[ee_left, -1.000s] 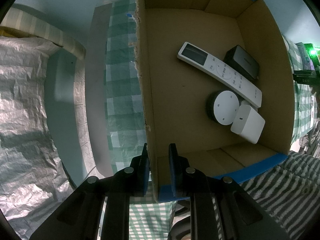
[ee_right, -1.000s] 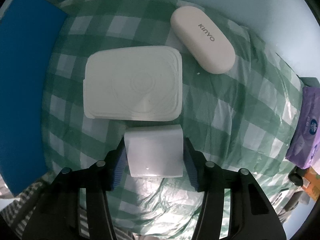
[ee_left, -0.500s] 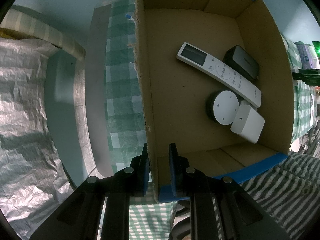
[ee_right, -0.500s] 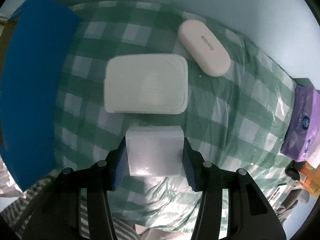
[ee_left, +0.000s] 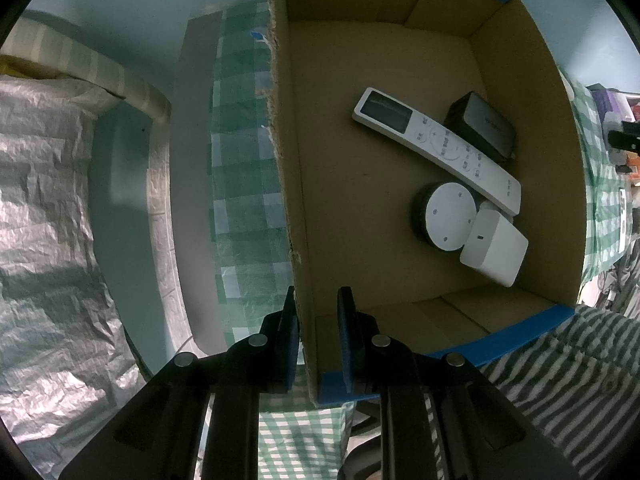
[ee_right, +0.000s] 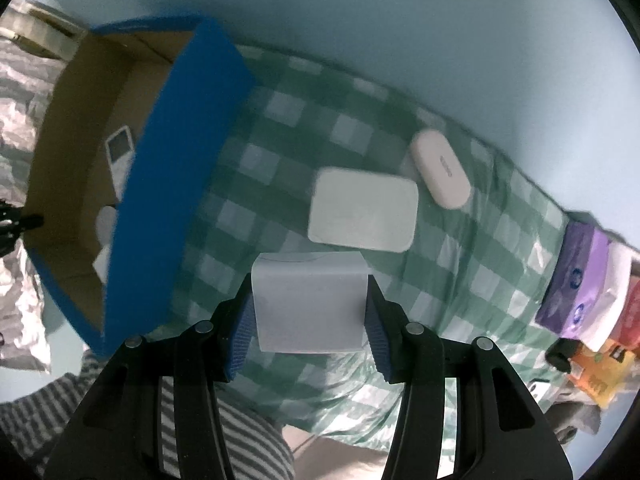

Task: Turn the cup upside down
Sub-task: 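Carry the small white block with the right tool over the box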

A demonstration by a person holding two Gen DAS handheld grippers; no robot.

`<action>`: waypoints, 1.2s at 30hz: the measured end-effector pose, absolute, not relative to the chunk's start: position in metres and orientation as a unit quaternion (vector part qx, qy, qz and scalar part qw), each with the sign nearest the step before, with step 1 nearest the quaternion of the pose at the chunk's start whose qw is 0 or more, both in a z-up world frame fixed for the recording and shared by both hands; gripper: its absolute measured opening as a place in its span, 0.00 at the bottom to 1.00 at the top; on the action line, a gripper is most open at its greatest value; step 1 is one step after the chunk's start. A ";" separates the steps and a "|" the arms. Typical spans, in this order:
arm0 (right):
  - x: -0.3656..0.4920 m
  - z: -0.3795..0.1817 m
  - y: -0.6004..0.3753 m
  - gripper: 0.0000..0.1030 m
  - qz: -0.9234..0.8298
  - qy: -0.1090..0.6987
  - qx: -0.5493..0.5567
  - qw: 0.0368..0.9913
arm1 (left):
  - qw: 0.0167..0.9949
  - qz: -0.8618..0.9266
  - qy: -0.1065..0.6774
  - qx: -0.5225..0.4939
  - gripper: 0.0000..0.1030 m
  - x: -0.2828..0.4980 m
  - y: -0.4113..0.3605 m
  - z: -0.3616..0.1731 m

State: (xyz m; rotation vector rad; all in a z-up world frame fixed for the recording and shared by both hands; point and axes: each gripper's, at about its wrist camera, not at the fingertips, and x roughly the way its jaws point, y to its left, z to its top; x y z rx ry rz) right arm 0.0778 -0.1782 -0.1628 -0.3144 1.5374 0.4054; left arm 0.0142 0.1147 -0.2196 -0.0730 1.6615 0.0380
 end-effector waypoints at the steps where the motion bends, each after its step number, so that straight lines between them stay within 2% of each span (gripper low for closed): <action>1: 0.073 -0.156 -0.174 0.48 0.186 0.685 -0.144 0.689 | 0.674 0.017 0.738 -0.032 0.16 0.014 0.115 -0.220; 17: 0.042 -0.134 -0.056 0.48 0.299 0.638 -0.208 0.679 | 0.676 0.018 0.736 -0.032 0.16 0.015 0.113 -0.218; 36: 0.015 -0.201 0.006 0.48 0.339 0.652 -0.280 0.618 | 0.679 0.023 0.733 -0.037 0.16 0.011 0.112 -0.214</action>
